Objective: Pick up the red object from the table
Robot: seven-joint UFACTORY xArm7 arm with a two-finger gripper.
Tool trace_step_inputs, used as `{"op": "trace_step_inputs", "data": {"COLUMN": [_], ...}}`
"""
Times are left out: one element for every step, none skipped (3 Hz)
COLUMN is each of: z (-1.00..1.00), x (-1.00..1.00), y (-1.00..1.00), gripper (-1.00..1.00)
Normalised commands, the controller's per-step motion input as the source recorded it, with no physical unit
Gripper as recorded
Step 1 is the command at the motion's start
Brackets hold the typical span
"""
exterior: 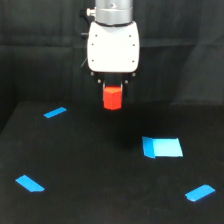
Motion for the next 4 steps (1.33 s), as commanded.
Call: {"op": "trace_step_inputs", "data": {"z": [0.15,0.09,0.17,0.09], "x": [-0.07,-0.08,-0.13,-0.04], "y": [-0.06,-0.11,-0.05,-0.19], "gripper": [-1.00,-0.98,-1.00,-0.99]}}
